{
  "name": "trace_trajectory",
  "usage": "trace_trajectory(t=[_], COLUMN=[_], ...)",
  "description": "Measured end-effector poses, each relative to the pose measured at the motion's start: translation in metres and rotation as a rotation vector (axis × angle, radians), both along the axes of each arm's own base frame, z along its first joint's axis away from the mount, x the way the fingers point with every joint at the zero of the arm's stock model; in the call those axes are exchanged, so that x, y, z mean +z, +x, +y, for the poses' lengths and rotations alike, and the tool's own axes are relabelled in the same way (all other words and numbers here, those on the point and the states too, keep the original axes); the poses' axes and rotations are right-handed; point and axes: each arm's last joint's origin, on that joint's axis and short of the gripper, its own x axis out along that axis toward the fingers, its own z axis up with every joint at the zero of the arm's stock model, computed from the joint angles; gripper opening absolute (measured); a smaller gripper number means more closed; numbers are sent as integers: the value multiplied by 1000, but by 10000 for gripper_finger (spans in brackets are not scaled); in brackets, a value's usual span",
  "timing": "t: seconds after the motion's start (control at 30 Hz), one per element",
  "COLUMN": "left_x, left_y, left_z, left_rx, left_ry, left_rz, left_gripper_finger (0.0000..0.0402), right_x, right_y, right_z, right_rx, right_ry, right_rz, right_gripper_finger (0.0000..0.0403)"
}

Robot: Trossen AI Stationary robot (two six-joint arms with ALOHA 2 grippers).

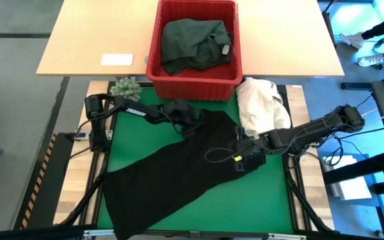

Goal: Fold laundry
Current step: Fold the black shirt

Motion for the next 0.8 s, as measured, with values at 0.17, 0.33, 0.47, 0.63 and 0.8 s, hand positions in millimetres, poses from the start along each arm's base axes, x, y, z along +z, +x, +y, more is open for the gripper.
trace_trajectory(t=[0.17, 0.33, 0.47, 0.63, 0.8], left_x=[8, 15, 31, 54, 68], left_y=[12, 22, 26, 22, 18], left_z=[-19, -45, -68, -94, -104], left_rx=[-91, -156, -207, -232, -217], left_ry=[99, 208, 293, 402, 437], left_rz=[25, 143, 158, 140, 116], left_gripper_finger=[6, 4, 3, 3, 3], right_x=[-2, -3, -3, -9, -22], right_y=[1, 1, 2, 5, 11], right_z=[-24, -57, -78, -94, -103], right_rx=[-82, -190, -184, -120, -82], right_ry=[-14, -22, -31, -16, -23], right_rz=[37, 71, 56, 10, 12], right_gripper_finger=[21, 78, 135, 206, 253])
